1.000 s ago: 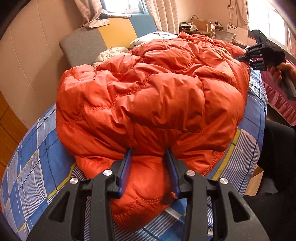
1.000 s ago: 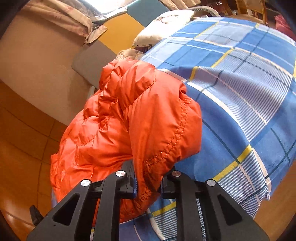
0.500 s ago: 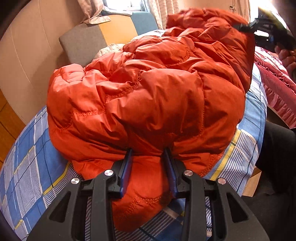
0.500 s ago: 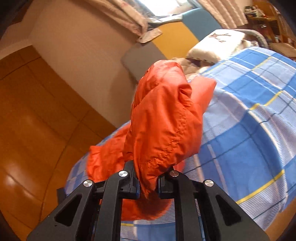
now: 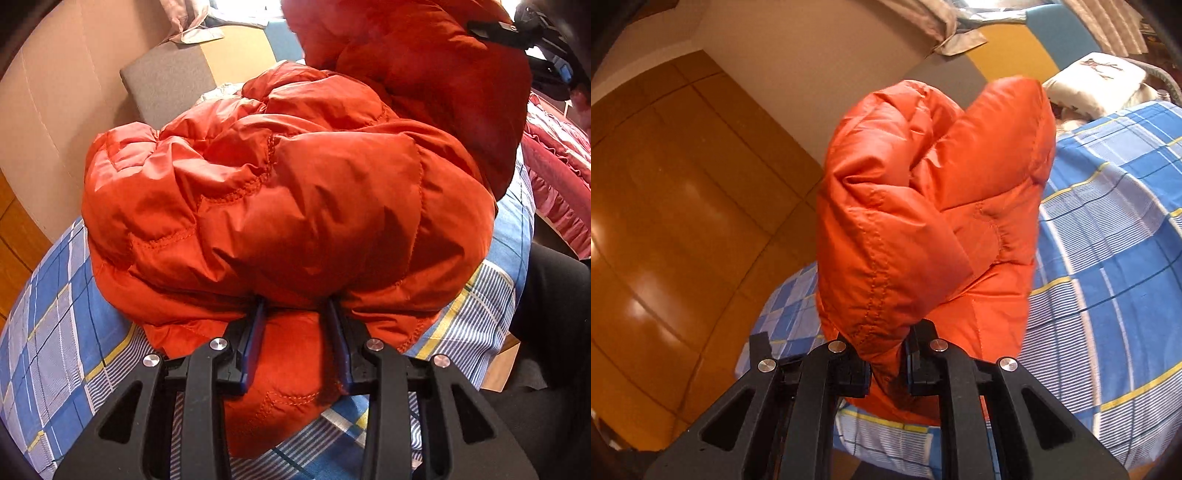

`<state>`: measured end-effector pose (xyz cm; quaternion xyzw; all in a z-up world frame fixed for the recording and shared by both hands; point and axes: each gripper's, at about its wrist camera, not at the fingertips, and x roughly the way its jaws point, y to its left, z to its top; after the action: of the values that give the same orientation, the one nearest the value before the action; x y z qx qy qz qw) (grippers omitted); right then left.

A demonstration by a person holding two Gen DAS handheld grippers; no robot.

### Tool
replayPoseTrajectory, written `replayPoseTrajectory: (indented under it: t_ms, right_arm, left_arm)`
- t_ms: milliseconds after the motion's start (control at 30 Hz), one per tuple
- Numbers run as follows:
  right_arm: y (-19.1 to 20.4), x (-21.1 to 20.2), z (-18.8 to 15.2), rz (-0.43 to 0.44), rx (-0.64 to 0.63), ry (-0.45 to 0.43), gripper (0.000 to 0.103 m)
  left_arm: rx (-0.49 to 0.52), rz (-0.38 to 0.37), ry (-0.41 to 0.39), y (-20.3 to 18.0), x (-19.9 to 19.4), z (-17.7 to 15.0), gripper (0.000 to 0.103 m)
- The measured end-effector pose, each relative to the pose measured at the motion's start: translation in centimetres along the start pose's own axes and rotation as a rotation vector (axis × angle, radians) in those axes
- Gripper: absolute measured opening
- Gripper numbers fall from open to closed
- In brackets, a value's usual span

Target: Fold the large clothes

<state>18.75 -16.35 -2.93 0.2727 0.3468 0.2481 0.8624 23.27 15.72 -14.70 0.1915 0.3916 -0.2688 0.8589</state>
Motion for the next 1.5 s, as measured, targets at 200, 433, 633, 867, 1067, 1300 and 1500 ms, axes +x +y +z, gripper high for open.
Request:
replayPoseTrajectory:
  t_ms: [200,433,633,867,1067,1300,1500]
  right_arm:
    - [2.4,3.4,-1.8,0.043,-0.048,0.097,0.012]
    - [3.6,7.1,-3.7,0.054,-0.077,0.195,0.012]
    - [4.5,10.0,-5.0,0.037,-0.127,0.259,0.012]
    - [4.0,12.3,-5.2,0.027,-0.157,0.303,0.012]
    - [3.3,14.0,-4.6,0.017,-0.173,0.316,0.012]
    - [2.9,14.0,-4.0,0.010,-0.187,0.308,0.012]
    - [4.8,11.9,-6.6,0.007,-0.161,0.284,0.012]
  left_arm:
    - [-0.015,-0.011,0.002,0.3,0.1,0.1,0.032]
    - [-0.039,-0.023,0.002,0.9,-0.1,-0.1,0.032]
    - [-0.058,-0.032,0.007,2.1,-0.3,-0.1,0.032]
    - [-0.089,-0.045,0.008,2.8,-1.2,-0.4,0.034]
    - [-0.092,-0.053,0.018,3.7,-2.0,-0.6,0.035]
    - [-0.111,-0.070,0.009,4.2,-4.3,-1.5,0.042]
    - [-0.132,-0.102,0.006,5.8,-6.0,-2.5,0.043]
